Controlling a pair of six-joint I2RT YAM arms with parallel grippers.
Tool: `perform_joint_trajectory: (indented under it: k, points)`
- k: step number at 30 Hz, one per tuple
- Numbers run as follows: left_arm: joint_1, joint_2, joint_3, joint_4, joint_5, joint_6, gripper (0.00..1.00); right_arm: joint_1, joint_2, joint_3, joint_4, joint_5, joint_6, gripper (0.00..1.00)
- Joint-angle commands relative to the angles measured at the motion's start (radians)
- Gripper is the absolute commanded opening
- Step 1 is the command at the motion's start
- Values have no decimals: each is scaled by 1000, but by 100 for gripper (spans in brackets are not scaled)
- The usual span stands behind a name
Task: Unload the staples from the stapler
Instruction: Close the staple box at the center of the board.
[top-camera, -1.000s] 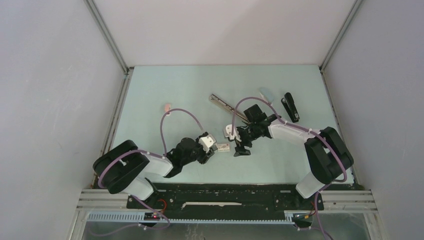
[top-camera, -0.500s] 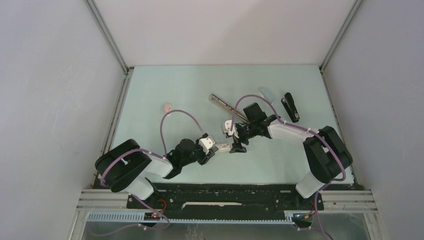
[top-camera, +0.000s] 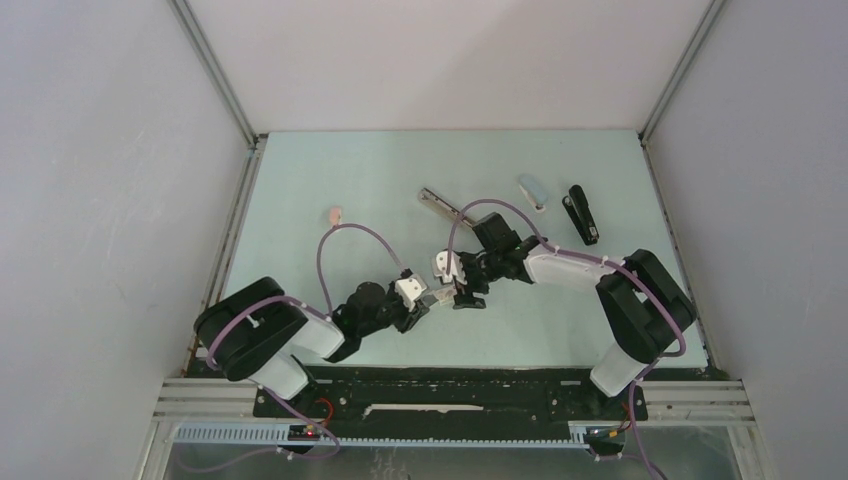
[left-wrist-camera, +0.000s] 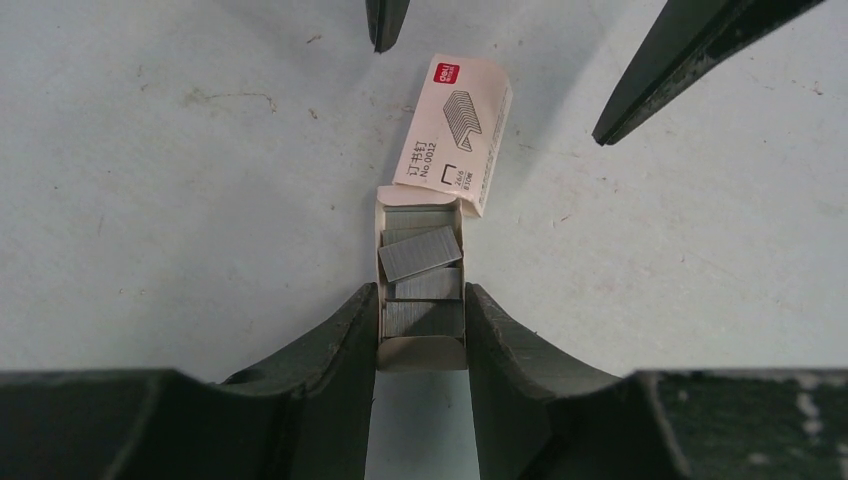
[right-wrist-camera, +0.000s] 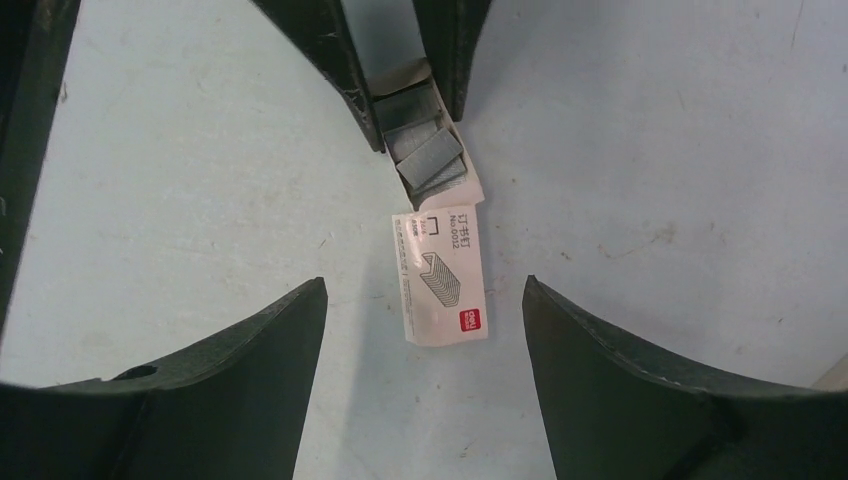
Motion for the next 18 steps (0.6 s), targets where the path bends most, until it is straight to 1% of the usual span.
perform_joint_trajectory:
  k: [1,4,8,18]
  points:
    - [-15,30,-24,52,23,-11,42,18,-8,-3,-30,34,-179,81]
    - [-18,45,-26,75,28,-8,42,20,-3,-3,-58,32,-241,80]
    - [-21,67,-30,105,34,-6,41,19,19,-2,-55,40,-296,80]
    - [-23,92,-31,143,55,-1,41,8,64,16,-49,80,-344,77]
